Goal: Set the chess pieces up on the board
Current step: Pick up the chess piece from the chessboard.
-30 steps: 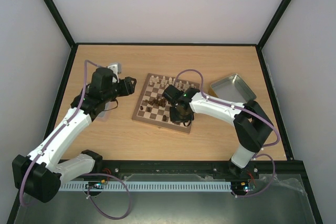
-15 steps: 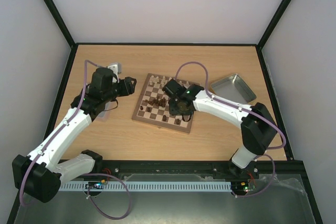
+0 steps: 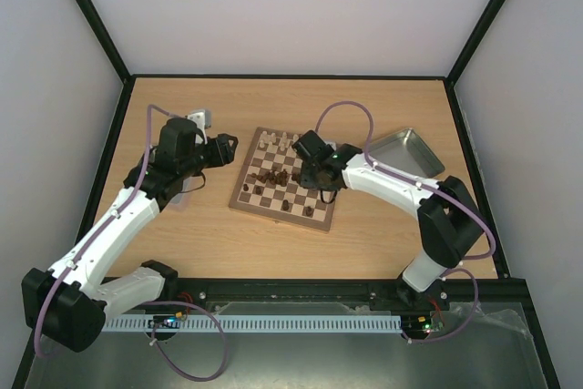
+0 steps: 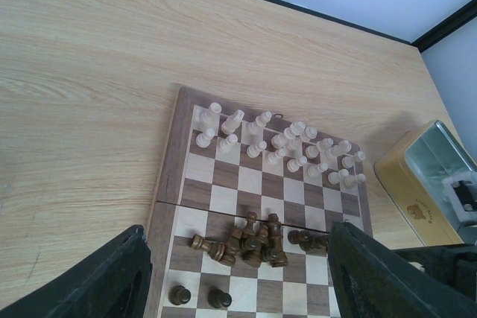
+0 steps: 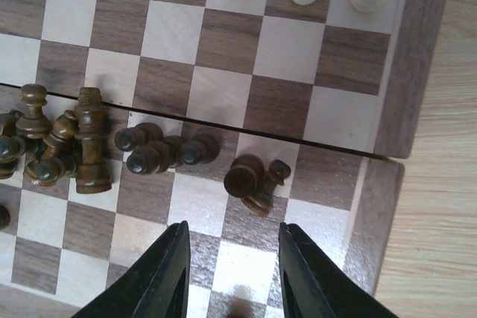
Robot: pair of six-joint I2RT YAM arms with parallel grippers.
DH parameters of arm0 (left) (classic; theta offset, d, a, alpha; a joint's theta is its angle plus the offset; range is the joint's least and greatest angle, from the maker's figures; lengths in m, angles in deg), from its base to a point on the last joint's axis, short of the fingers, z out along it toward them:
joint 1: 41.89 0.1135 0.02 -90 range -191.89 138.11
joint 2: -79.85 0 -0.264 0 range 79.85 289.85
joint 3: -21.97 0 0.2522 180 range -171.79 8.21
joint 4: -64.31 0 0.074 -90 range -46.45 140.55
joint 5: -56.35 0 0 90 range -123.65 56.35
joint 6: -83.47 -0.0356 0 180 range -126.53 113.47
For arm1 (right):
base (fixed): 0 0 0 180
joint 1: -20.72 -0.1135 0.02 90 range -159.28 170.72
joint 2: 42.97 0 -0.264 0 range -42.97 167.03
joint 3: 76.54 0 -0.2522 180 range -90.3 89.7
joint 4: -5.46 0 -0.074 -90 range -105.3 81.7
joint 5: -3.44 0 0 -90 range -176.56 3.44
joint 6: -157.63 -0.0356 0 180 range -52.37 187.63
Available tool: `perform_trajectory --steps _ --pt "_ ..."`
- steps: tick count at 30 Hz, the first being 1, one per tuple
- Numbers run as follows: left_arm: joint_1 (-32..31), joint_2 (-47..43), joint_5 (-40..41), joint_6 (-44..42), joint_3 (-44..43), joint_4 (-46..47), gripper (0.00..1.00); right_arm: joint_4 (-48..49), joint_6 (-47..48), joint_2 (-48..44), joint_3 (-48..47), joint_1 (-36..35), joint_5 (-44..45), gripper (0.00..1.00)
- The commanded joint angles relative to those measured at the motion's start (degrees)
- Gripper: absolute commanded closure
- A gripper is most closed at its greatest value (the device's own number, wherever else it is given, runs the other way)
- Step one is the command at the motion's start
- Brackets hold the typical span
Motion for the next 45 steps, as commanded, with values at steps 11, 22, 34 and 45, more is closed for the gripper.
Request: perform_trajectory --steps 11,22,34,45 --pt "-0.09 -0.01 -0.51 0.22 1.20 1.25 0.33 2.28 3.05 6.89 -2.44 0.23 4.77 0.75" --pt "-0.17 0.05 -0.61 0.47 1.63 1.52 0.33 3.04 5.29 9.26 -3.40 0.59 6.46 0.80" --pt "-0.44 0.00 -1.05 0.76 2.44 2.25 0.33 4.48 7.68 9.48 -3.84 0.61 7.18 0.92" --pt "-0.52 0.00 -1.23 0.83 2.70 2.55 0.33 7.52 6.19 2.76 -0.84 0.59 8.39 0.91"
